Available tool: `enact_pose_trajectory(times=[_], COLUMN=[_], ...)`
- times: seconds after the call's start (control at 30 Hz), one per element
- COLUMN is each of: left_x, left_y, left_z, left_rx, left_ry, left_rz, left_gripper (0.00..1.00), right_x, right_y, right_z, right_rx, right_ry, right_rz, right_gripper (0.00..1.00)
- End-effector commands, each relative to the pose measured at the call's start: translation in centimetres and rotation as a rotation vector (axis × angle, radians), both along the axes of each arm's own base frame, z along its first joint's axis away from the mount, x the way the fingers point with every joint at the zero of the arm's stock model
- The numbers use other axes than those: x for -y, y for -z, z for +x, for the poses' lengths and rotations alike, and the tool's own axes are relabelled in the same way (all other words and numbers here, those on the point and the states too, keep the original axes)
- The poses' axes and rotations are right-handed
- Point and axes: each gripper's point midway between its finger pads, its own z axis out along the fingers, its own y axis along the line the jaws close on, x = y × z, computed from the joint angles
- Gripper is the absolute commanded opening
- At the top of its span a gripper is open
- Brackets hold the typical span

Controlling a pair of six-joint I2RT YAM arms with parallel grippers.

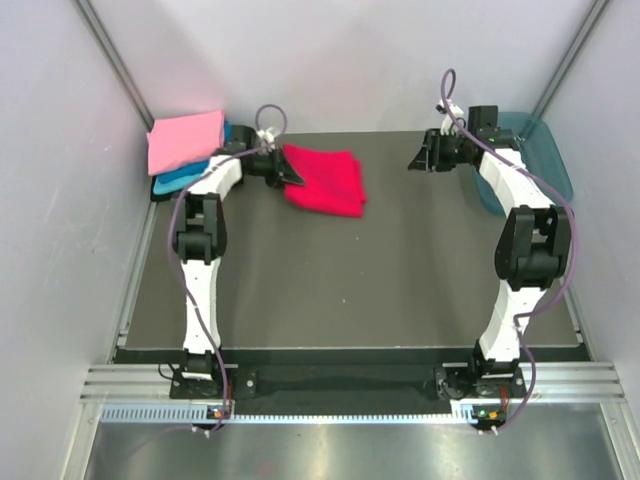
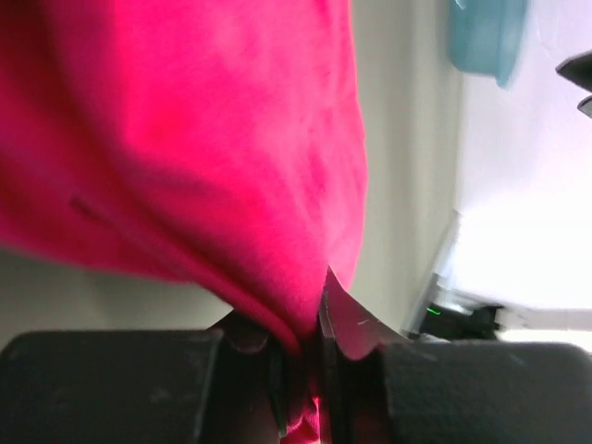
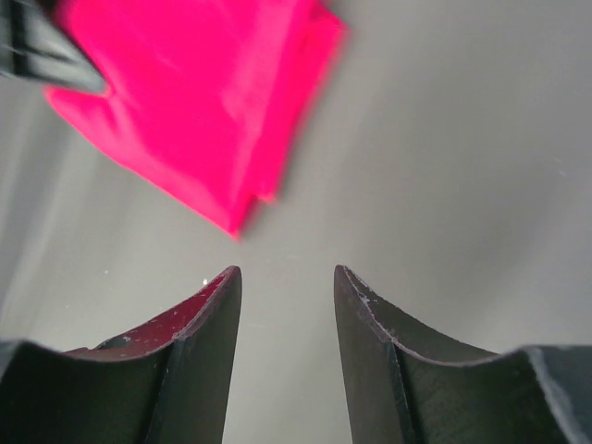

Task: Fold and stack the t-shirts
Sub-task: Fold the tshirt

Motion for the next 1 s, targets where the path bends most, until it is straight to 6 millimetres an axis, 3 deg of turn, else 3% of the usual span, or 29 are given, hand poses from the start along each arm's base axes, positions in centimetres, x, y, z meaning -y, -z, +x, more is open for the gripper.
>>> enact_pose_trajectory(times=[0.0, 0.07, 0.1, 0.13, 0.17, 0.27, 0.3, 0.5, 0.7, 0.77, 0.8, 0.97], left_x=[-5.9, -7.4, -8.7, -9.2, -9.8, -11.7, -12.1, -15.6, -16.9, -16.3, -17.1, -17.6], left_y=[-6.4, -6.2, -6.9, -5.7, -7.1, -6.1, -7.2, -9.2, -12.9, -14.8, -15.8, -21.0], left_z=[1.7, 1.3, 2.3, 1.6, 2.4, 2.0, 2.3, 3.2, 6.0, 7.4, 8.0, 10.0], left_rx=[0.29, 0.304, 0.389, 0.334, 0.391, 0.372, 0.411, 0.525, 0.756, 0.854, 0.875, 1.021], left_ry=[-0.014, -0.003, 0.007, 0.026, 0.024, 0.041, 0.049, 0.056, 0.1, 0.083, 0.06, -0.095], left_rz=[0.207, 0.31, 0.403, 0.441, 0.481, 0.621, 0.657, 0.894, 1.192, 1.246, 1.313, 1.356], left_gripper=[0.0, 0.0, 0.0, 0.0, 0.0, 0.0, 0.0, 0.0, 0.0, 0.0, 0.0, 0.0], right_x=[0.5, 0.5, 0.5, 0.5, 0.4, 0.2, 0.2, -0.2, -0.7, -0.7, -0.7, -0.8], right_y=[-2.2, -2.8, -2.9, -2.9, -2.9, -2.8, -2.6, -2.4, -2.2, -2.3, -2.2, -2.2], right_z=[-0.8, -1.0, -1.1, -1.1, -1.3, -1.6, -1.7, -1.9, -1.5, -1.4, -1.4, -1.5], right_rx=[0.054, 0.066, 0.071, 0.071, 0.07, 0.071, 0.065, 0.04, 0.03, 0.032, 0.029, 0.032], right_ry=[-0.016, -0.019, -0.019, -0.017, -0.021, -0.034, -0.034, -0.022, -0.016, -0.017, -0.015, -0.018], right_rz=[0.005, 0.016, 0.02, 0.024, 0.029, 0.039, 0.042, 0.087, 0.131, 0.134, 0.137, 0.139], right_gripper=[0.45, 0.45, 0.45, 0.45, 0.45, 0.45, 0.44, 0.44, 0.43, 0.43, 0.43, 0.43])
